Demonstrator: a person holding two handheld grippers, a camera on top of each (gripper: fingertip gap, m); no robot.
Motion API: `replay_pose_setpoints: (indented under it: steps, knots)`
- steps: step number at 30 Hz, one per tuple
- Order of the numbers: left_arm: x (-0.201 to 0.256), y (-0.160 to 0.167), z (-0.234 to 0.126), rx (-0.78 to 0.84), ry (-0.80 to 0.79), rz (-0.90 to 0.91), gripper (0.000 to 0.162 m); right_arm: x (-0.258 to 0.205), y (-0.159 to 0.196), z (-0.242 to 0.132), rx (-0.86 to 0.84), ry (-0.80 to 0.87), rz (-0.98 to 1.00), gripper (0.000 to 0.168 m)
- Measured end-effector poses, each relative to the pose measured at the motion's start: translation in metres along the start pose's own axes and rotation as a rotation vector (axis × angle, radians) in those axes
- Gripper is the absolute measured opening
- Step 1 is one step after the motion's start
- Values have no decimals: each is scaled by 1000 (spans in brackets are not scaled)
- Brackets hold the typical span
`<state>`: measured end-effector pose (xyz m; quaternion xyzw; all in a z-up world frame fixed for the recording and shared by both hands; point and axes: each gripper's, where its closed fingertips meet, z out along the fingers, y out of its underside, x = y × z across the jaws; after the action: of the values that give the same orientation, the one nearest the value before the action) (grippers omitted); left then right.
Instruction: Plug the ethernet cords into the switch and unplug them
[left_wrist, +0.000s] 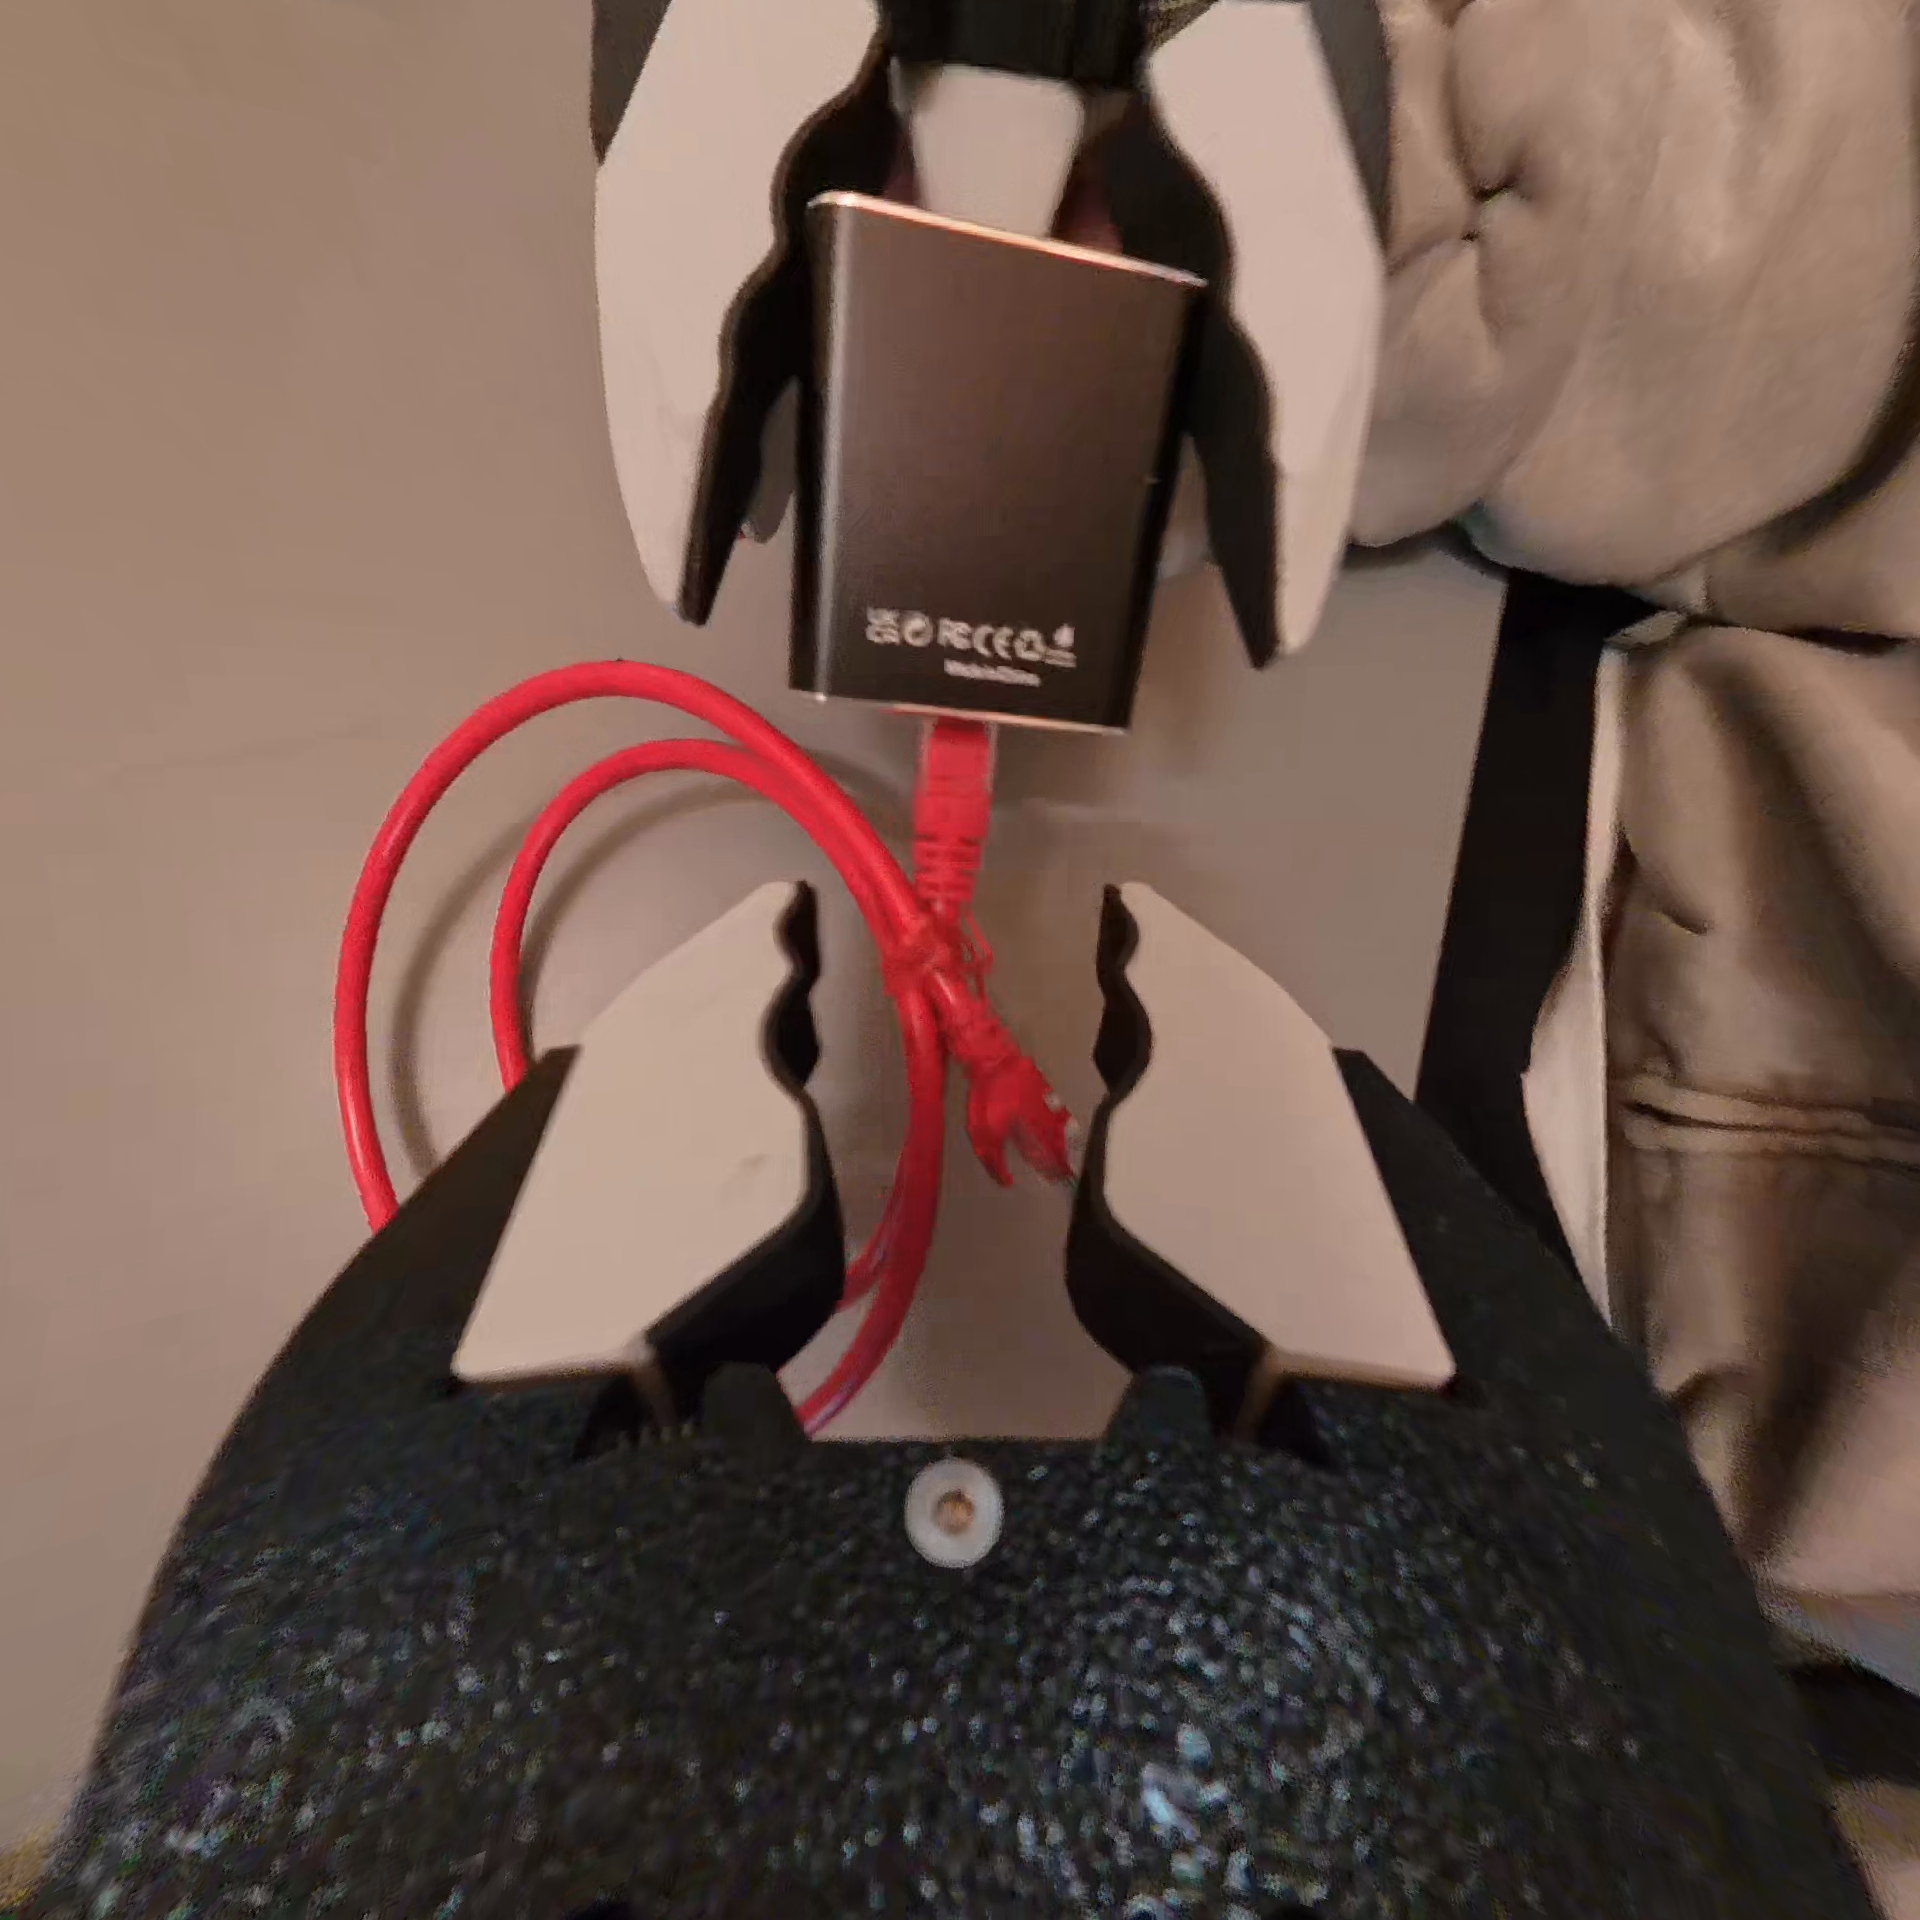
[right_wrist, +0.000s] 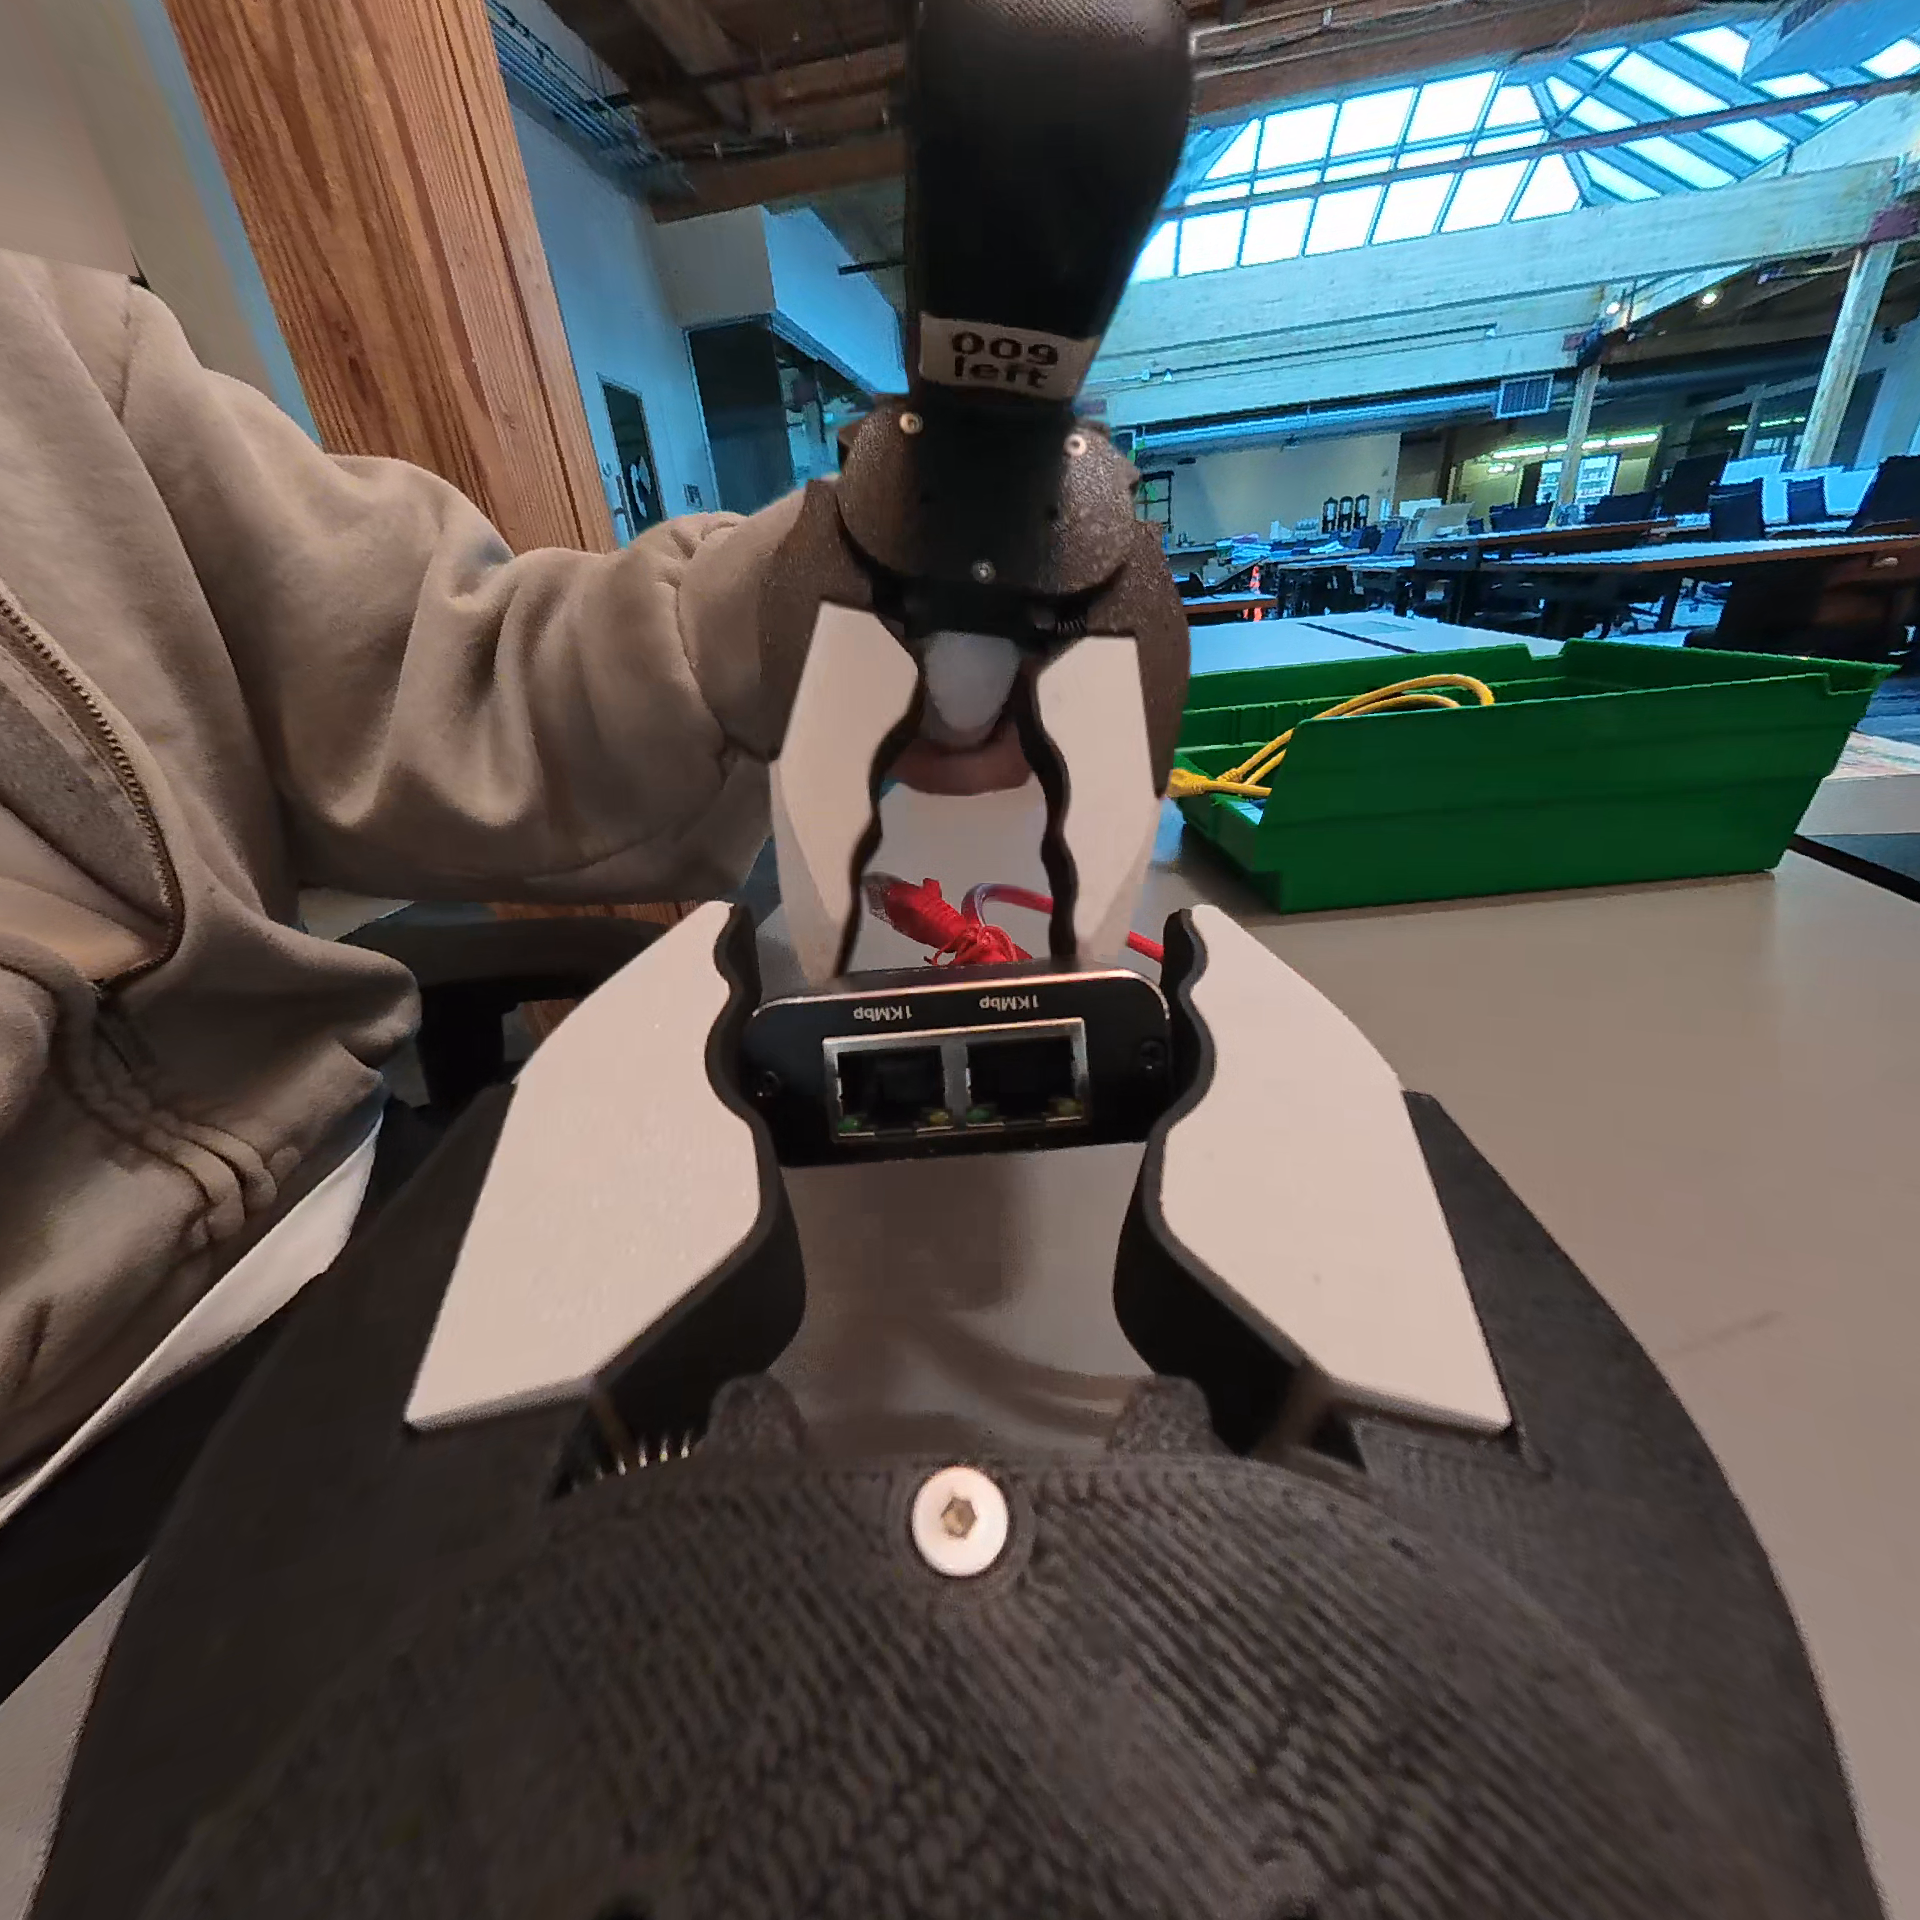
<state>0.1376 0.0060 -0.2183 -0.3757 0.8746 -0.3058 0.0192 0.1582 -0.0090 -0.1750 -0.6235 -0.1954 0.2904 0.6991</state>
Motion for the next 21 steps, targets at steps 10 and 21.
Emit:
replay_pose_setpoints:
  steps: [10,21]
  knots:
    - [-14,-7,1,-9,-92,77,17,2,-1,-1,5,32,-18,76]
    - [-18,17,-11,-212,-122,173,17,0,27,19,-209,60,-93,76]
